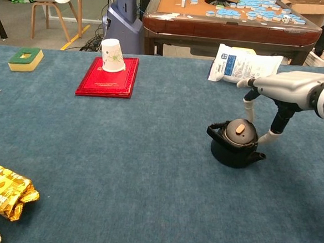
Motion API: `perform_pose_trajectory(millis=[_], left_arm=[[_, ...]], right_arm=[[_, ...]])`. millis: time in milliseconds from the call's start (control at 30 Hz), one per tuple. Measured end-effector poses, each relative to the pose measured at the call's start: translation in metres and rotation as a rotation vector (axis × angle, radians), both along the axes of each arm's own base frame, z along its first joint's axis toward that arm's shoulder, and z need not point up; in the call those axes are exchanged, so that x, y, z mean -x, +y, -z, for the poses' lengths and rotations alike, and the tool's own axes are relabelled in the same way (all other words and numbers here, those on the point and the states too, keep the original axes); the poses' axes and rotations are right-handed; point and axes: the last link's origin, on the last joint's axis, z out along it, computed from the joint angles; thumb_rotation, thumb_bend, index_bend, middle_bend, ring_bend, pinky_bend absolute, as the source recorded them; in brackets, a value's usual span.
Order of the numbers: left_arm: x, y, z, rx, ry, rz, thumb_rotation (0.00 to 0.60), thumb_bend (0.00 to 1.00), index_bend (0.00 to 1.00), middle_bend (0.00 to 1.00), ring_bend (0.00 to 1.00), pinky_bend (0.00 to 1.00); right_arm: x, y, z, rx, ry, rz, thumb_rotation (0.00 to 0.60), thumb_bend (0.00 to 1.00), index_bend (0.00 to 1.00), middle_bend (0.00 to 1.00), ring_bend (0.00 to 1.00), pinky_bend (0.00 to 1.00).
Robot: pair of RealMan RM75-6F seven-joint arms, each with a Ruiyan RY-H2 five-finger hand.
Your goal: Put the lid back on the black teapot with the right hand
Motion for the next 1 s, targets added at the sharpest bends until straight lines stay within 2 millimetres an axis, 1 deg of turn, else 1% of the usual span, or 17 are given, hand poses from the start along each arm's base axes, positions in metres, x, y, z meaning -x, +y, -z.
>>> perform_pose_trajectory(millis=[567,700,800,900,1000], left_arm=[[0.004,-0.003,-0.001,-0.007,-0.011,-0.009,0.600,0.30,0.00,0.00,0.00,0.00],[0.006,-0.004,-0.002,-0.010,-0.011,-0.011,0.600,0.30,0.00,0.00,0.00,0.00],[0.005,-0.005,-0.003,-0.015,-0.010,-0.010,0.600,0.30,0.00,0.00,0.00,0.00],[0.004,-0.006,-0.004,-0.016,-0.009,-0.010,0.600,0.30,0.00,0.00,0.00,0.00],[0.002,-0.005,-0.003,-0.015,-0.006,-0.006,0.600,0.30,0.00,0.00,0.00,0.00]], right_arm=[[0.001,-0.002,0.009,-0.022,0.026,0.015,0.600,0.09,0.48,0.00,0.00,0.00],[-0.003,-0.001,0.008,-0.023,0.002,0.015,0.600,0.09,0.48,0.00,0.00,0.00],[-0.012,0.001,0.001,-0.015,-0.056,0.010,0.600,0.09,0.48,0.00,0.00,0.00],[-0.018,0.002,-0.015,0.008,-0.103,-0.004,0.600,0.09,0.48,0.00,0.00,0.00],[-0.020,0.003,-0.035,0.044,-0.139,-0.011,0.600,0.09,0.48,0.00,0.00,0.00]])
